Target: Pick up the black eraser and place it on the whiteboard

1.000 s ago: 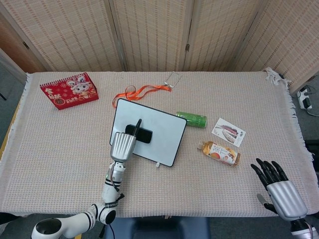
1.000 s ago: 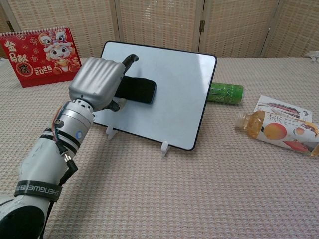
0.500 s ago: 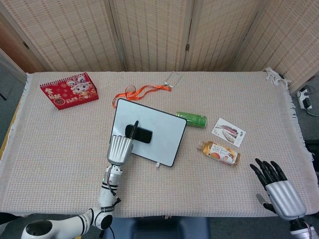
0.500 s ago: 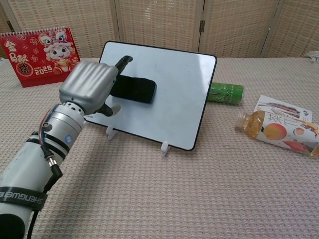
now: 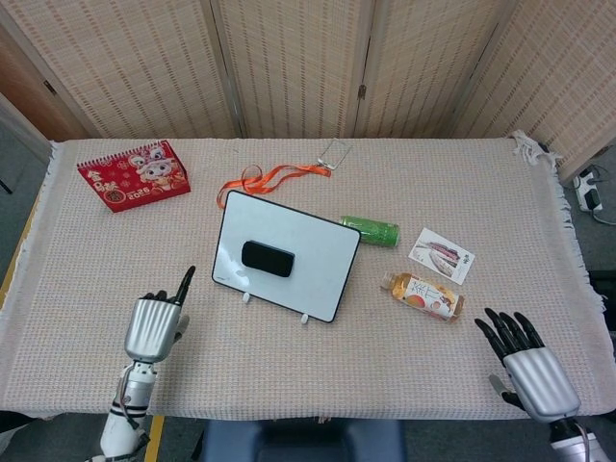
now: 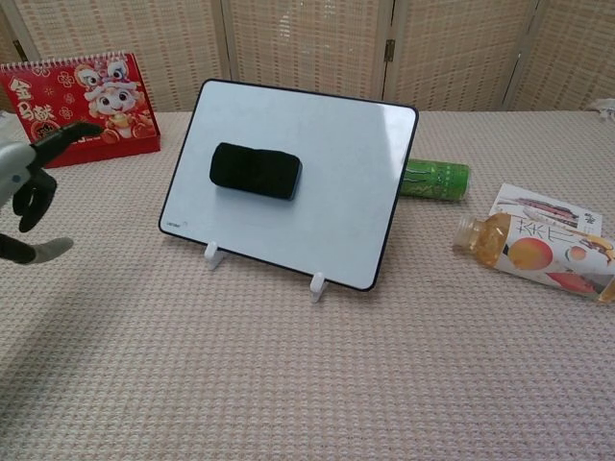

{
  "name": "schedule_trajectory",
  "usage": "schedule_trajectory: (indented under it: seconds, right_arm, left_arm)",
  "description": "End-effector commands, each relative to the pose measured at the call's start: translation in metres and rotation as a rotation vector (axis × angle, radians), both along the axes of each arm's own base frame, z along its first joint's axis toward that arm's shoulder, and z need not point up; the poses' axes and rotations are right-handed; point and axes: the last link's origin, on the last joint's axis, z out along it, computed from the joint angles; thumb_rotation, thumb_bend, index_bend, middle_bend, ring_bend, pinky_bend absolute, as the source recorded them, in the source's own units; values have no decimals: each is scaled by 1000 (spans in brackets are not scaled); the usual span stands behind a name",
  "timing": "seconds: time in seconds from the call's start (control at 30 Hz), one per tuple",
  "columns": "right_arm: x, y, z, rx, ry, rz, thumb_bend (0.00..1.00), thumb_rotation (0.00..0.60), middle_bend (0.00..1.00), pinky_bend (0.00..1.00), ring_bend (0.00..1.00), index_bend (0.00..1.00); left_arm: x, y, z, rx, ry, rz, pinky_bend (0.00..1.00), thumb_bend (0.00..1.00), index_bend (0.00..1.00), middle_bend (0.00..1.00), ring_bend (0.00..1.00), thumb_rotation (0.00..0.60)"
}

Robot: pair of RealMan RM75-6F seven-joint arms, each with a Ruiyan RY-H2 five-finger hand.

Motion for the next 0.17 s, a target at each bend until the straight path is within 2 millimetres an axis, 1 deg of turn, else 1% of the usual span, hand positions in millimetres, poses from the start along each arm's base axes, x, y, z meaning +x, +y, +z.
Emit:
schedule_trajectory:
  seconds: [0.03,0.07,0.1,0.17]
  right_arm:
    - [0,-2,-2,4,3,-4,349,600,0,0,38,0]
    - [-1,-3,-2,8,4,-6,350,600,0,0,39,0]
    - [-1,-4,-3,10,4,-11,350,600,0,0,40,0]
    - [-2,-6,-6,21,10,-17,349,600,0,0,40,0]
  left_arm:
    - [-48,-60,54,-112,-81,203,124,262,0,151,77,600]
    - [-56,-70,62,-107,-95,217,55,257,0,90,32,600]
    - [-62,-76,66,-96,-108,229,18,253,0,51,11,600]
    - [-73,-90,74,-52,-158,255,0,246,0,2,0,600]
